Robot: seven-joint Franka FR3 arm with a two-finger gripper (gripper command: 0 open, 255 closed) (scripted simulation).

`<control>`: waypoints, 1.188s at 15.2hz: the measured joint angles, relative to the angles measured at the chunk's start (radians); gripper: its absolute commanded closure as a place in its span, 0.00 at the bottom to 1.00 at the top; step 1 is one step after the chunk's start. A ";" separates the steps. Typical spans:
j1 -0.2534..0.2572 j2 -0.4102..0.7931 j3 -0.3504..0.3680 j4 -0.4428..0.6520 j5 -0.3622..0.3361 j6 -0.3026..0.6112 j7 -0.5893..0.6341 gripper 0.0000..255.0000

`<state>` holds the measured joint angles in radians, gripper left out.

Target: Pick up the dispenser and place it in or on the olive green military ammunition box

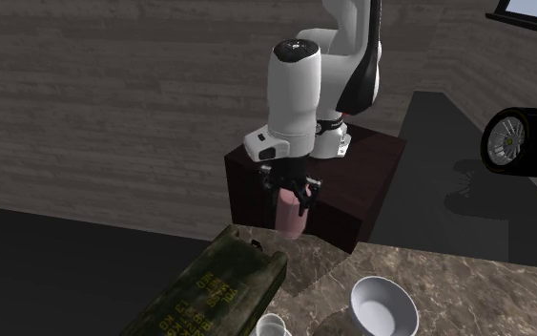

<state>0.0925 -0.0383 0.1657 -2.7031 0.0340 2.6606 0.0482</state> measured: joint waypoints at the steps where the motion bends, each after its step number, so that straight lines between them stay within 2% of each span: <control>1: 0.000 -0.016 0.000 0.000 0.005 -0.016 -0.004 1.00; 8: -0.001 -0.086 -0.006 0.035 0.018 -0.120 -0.021 1.00; 13: -0.030 0.054 -0.030 0.211 -0.021 -0.159 -0.040 1.00; 18: -0.049 0.208 -0.052 0.433 -0.049 -0.227 -0.060 1.00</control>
<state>0.0439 0.1701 0.1140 -2.2706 -0.0147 2.4338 -0.0120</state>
